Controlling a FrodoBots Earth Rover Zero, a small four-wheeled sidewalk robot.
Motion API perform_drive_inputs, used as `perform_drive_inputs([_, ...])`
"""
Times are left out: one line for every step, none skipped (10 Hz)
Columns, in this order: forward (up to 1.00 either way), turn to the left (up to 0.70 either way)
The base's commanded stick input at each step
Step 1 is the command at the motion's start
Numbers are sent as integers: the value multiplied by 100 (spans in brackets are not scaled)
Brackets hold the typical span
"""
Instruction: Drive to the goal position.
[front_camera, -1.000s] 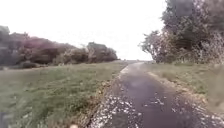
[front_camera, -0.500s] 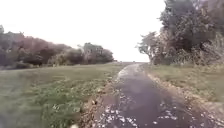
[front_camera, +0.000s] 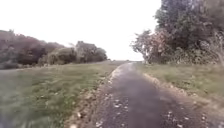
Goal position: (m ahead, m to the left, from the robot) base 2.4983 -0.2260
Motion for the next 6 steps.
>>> perform_drive_inputs([85, -25])
perform_drive_inputs([85, -34])
perform_drive_inputs([85, -30])
perform_drive_inputs([85, -26])
perform_drive_inputs([85, -22])
perform_drive_inputs([85, -17])
